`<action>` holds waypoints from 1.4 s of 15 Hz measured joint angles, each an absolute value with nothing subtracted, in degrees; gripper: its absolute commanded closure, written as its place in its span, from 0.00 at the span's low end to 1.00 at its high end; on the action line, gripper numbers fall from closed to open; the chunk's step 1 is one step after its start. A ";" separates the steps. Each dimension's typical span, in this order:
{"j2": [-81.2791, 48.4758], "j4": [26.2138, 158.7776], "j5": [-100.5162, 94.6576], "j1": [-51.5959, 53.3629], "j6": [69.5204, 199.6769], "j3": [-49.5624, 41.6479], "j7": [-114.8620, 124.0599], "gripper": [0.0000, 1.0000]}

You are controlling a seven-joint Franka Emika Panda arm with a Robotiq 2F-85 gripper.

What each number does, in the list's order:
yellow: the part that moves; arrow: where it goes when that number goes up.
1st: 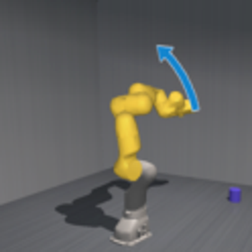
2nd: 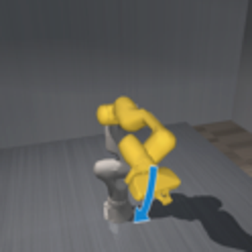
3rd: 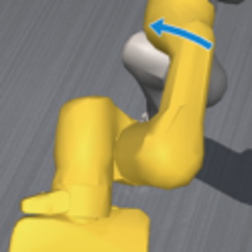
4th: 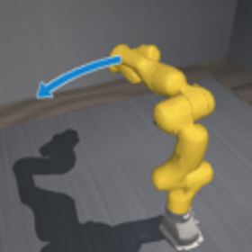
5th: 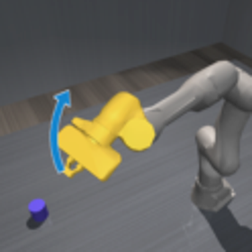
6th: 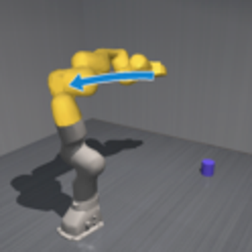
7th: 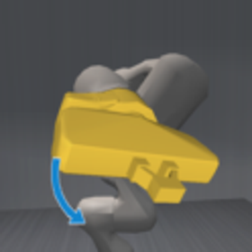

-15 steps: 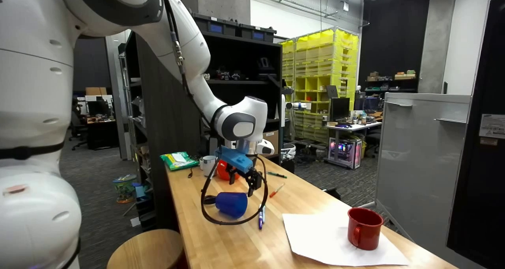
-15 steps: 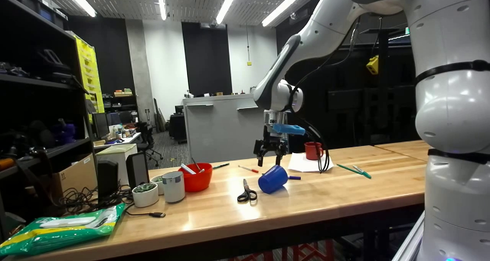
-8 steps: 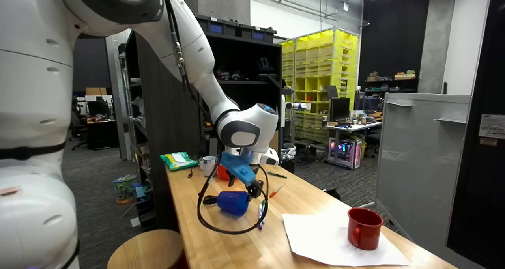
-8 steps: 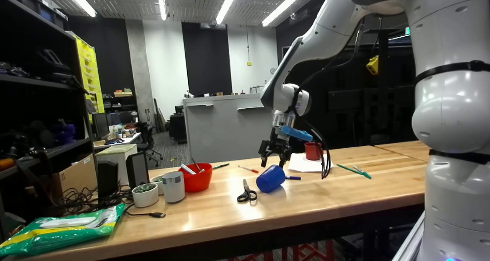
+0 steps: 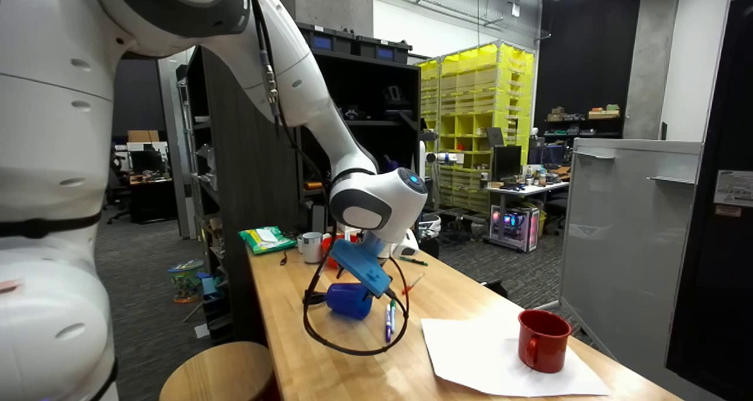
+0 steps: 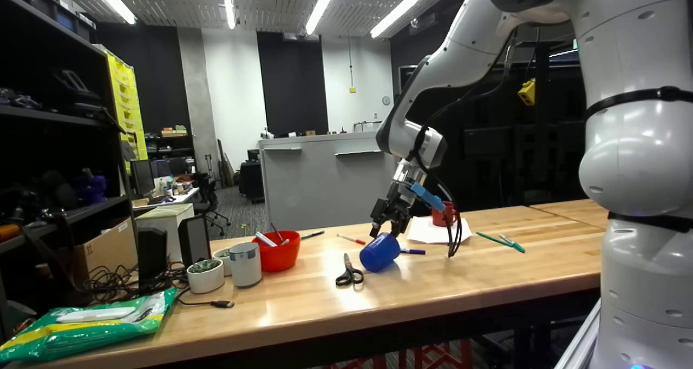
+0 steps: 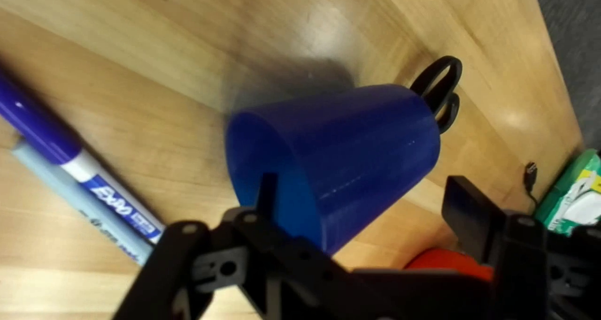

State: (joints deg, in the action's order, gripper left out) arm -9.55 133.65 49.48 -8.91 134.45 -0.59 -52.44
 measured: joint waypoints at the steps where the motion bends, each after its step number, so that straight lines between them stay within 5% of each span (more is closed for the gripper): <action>1: -9.85 133.63 50.46 -9.06 133.39 -0.76 -54.72 0.50; 7: -11.04 133.25 49.88 -9.11 129.43 -2.00 -60.26 0.98; 16: -4.54 132.39 19.55 -5.23 128.05 -2.07 -37.49 0.99; 21: -2.31 128.21 0.86 -0.97 114.41 -0.22 -17.10 0.98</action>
